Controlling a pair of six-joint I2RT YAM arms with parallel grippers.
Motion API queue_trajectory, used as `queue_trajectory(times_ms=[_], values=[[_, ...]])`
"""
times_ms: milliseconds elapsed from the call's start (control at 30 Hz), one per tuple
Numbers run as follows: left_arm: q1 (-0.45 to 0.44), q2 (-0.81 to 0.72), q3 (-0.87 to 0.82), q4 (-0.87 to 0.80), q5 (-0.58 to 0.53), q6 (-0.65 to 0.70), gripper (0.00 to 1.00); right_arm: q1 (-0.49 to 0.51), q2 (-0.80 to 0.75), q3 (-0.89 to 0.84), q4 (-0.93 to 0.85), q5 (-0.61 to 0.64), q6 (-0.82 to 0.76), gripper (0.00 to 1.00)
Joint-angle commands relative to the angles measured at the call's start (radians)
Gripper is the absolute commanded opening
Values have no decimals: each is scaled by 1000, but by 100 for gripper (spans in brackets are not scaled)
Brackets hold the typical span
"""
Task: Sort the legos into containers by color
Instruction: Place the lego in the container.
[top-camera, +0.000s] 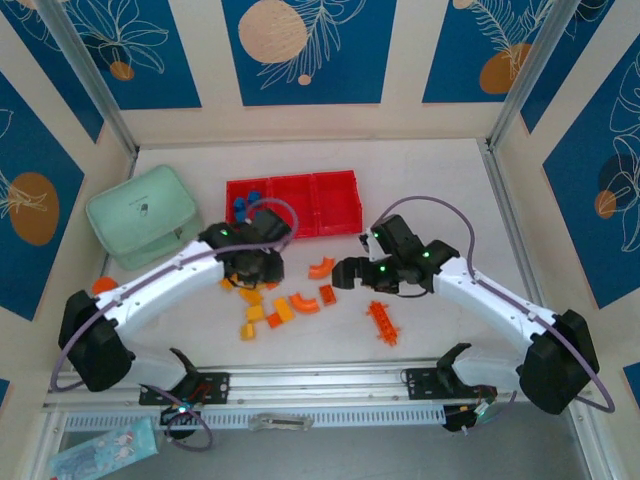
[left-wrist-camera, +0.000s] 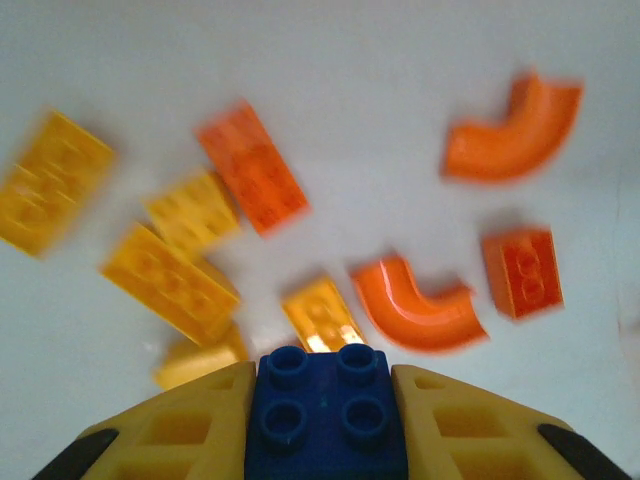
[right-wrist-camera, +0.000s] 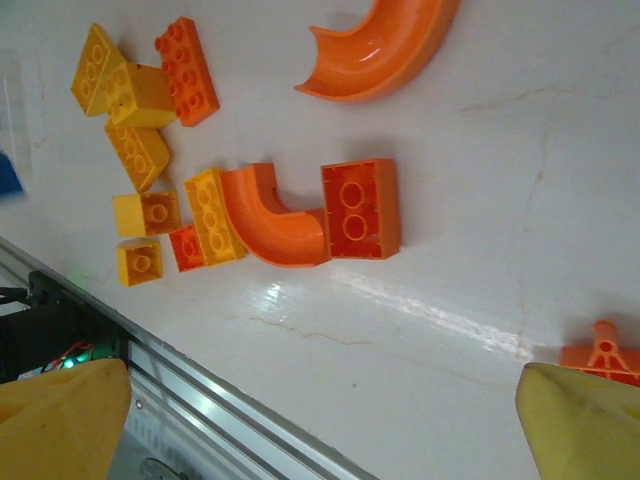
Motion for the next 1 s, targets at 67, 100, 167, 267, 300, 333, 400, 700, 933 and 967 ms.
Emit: queue_trajectory(times_ms=[67,100,167,267,300,333,400,700,933,967], values=[[185,36,84,11,-27,190,31,41,59,76,7,26,21,99],[221,58,100,36,-13,212,31,44,70,90,10,32,22,99],[277,110,134,89,3,245,31,49,87,105,22,35,25,99],[355,229,226,112,23,285,31,50,114,140,16,49,20,99],[376,273,267,112,26,298,31,50,121,148,12,62,18,99],[390,307,297,119,29,308,31,50,126,155,10,71,19,99],[414,378,362,141,38,330,31,49,136,168,10,77,16,99],[456,649,611,162,55,367,37,41,188,215,6,87,7,99],[464,693,659,134,3,398,54,41,237,254,13,78,-11,99],[464,694,668,124,2,401,56,41,246,260,15,74,-12,99]])
